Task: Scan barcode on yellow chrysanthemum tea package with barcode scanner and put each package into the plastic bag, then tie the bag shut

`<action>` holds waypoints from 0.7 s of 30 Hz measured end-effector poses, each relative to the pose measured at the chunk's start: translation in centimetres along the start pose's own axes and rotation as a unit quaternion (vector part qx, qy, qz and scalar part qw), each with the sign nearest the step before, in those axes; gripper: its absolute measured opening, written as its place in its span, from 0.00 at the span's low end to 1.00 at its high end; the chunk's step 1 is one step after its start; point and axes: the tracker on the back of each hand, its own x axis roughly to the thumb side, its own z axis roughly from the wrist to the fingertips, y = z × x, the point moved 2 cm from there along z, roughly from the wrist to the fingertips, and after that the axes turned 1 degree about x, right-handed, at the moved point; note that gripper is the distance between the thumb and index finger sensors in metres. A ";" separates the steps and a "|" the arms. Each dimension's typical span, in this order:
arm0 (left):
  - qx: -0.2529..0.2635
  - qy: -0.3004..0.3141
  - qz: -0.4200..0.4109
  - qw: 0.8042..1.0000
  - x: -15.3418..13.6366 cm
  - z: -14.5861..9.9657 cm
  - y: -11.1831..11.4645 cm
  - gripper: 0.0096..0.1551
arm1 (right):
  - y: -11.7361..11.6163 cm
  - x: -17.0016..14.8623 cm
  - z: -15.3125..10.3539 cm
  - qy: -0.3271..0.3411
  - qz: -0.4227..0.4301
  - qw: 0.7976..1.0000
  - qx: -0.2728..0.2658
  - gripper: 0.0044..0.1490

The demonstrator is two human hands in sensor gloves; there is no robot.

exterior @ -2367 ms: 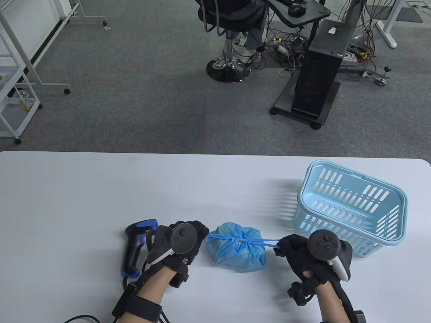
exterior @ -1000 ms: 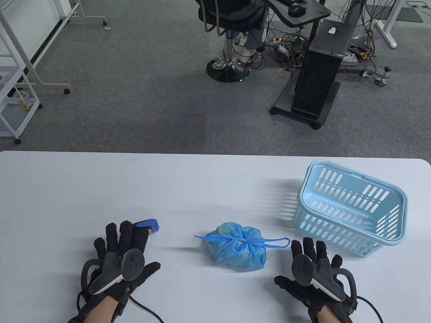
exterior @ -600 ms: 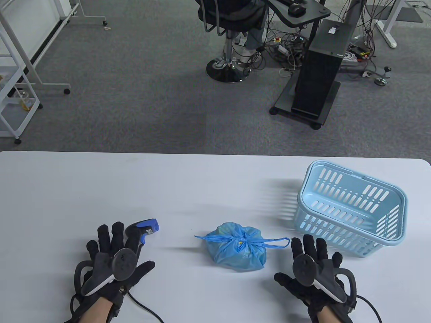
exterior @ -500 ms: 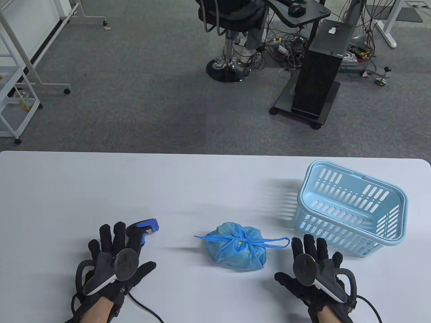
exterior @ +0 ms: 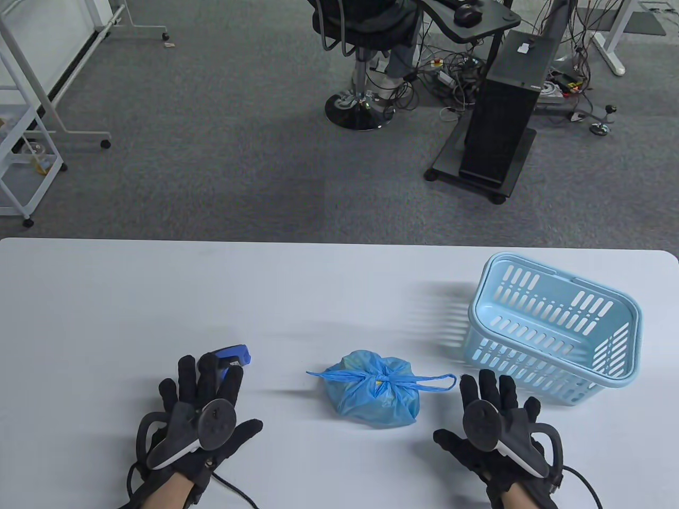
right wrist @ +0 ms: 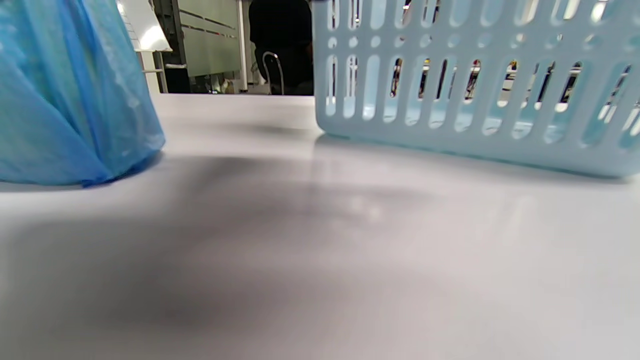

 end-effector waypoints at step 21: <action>0.003 0.025 0.018 1.000 1.7 0.0 0.2 0.62 | 0.0 0.3 0.2 0.005 0.005 1.000 0.004 0.73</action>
